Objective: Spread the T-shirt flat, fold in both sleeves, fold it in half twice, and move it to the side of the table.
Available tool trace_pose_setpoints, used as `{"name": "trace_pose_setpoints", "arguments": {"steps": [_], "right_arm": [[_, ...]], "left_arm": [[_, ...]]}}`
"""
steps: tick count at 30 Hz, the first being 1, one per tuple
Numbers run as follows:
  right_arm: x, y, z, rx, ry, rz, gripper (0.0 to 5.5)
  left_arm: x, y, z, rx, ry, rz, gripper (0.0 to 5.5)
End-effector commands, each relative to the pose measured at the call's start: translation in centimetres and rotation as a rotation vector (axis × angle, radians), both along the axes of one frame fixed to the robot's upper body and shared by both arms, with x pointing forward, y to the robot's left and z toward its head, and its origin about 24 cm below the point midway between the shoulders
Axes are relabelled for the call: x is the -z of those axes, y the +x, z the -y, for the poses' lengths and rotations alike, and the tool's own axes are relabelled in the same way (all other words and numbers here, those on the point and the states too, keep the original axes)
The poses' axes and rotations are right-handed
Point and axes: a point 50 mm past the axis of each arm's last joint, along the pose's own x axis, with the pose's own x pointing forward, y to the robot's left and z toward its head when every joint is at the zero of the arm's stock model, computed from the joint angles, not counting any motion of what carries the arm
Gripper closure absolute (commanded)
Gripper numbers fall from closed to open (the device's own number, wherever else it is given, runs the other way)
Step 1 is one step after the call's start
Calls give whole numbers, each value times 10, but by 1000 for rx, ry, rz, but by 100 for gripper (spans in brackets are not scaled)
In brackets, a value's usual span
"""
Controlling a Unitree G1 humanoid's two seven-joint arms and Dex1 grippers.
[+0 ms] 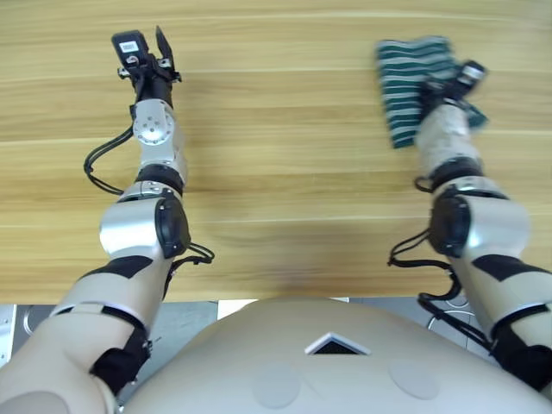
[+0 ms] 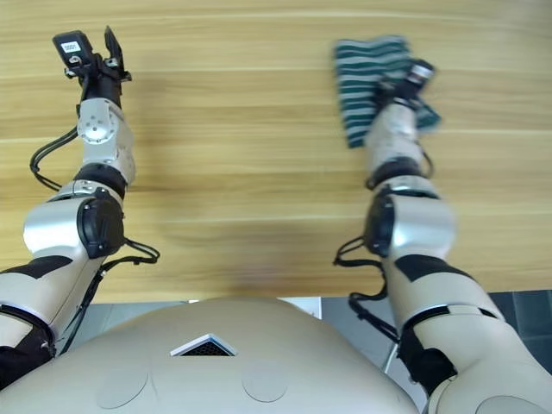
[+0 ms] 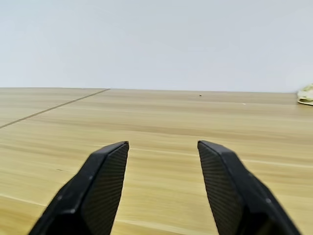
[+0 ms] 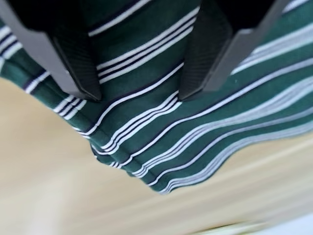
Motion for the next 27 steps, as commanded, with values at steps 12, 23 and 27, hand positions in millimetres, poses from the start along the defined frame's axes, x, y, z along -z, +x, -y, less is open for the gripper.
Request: {"name": "trace_pose_setpoints", "arguments": {"steps": [12, 23, 27], "right_arm": [[-33, -1, 14, -59, -467, 157, 261], [14, 9, -198, -752, -454, 199, 261], [8, -19, -206, -736, -513, 470, 261]], "left_arm": [[7, -6, -5, -21, 56, -34, 288], [34, -22, 113, 324, 217, -18, 288], [47, -54, 134, 369, 219, 80, 288]]}}
